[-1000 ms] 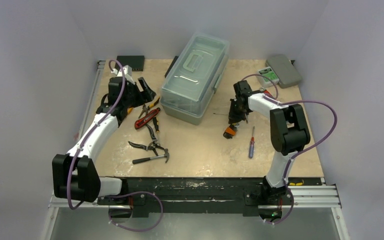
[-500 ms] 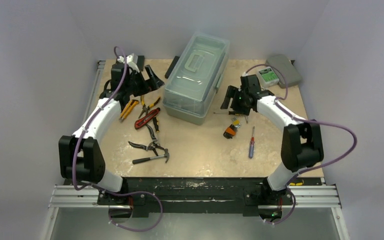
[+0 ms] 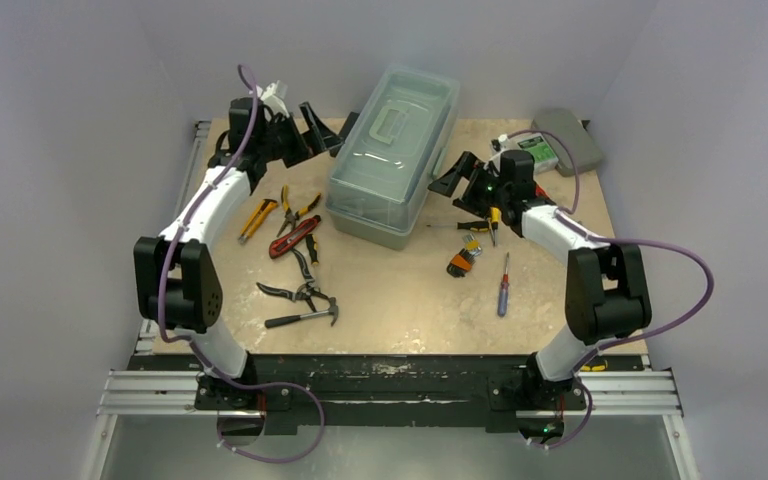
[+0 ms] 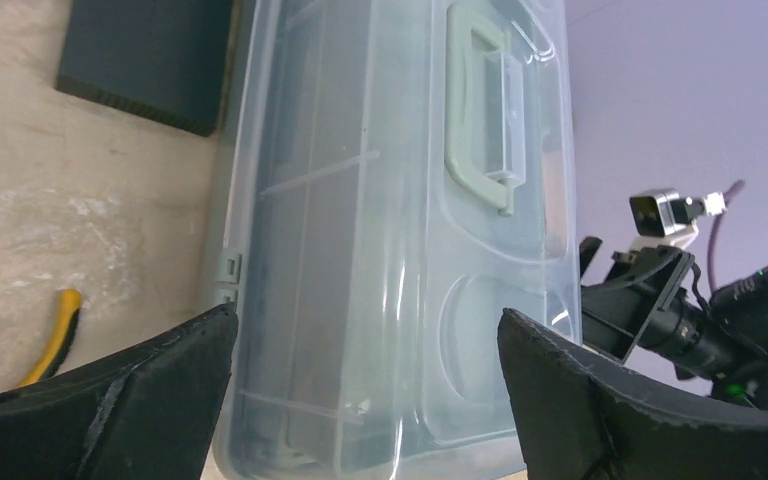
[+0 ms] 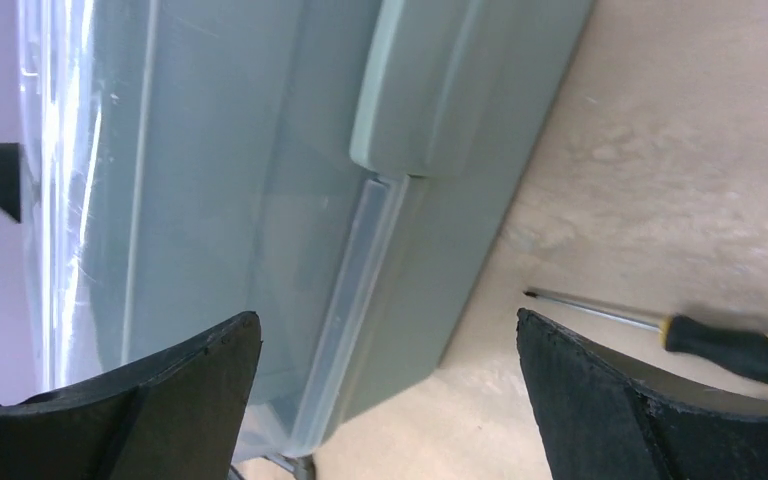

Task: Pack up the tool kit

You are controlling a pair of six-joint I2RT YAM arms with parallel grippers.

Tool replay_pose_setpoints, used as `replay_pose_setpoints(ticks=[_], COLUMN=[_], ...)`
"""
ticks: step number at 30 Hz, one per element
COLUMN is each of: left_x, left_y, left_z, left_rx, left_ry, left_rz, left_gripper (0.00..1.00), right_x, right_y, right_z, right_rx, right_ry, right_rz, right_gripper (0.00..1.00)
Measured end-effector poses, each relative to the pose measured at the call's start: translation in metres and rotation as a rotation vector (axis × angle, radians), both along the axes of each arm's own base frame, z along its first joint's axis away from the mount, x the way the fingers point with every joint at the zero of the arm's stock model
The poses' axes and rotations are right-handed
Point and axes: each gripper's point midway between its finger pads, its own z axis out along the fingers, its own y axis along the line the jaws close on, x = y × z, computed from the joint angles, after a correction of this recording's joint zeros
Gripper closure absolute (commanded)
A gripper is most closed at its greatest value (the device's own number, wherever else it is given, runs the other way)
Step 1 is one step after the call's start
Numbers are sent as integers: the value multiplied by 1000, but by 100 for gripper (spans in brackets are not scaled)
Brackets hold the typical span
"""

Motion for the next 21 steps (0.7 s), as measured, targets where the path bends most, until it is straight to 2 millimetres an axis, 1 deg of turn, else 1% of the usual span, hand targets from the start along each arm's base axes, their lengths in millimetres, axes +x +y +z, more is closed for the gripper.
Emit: replay_pose_setpoints(ticks=[4,7,9,10,12,15,18,19,21], left_x=[1,-2,-5,-4,-3,-4,-14,-17,-30], left_y=[-13,-23,-30,-31,-31,-32,-34,-35,-39], left_z=[-21,-35,-38,-38,-37,-41,-52,-51,-50], left_rx=[-58,-84,-89,-89,-89,-83,-64,-60,-44], left_ry=[75,122,134,127,117,104,108,99,88], left_rz=[-53,-96,-117,-117,-118,-121,-111,-109,-103], left_gripper=[11,16,18,19,20,21,21,21,21], right_x=[8,8,5,2,0,-2,-13,-20,-32], right_y=[16,26,34,37,40,42,42,42,40], right_z=[-1,-6,-9,-10,-9,-7,-3,-1,4], right_rx=[65,81,90,94,97,100,98,96,90], right_ry=[-7,4,11,16,18,14,7,2,-9], right_rz=[55,94,124,138,150,157,168,172,181], right_gripper=[1,1,1,1,1,1,1,1,1])
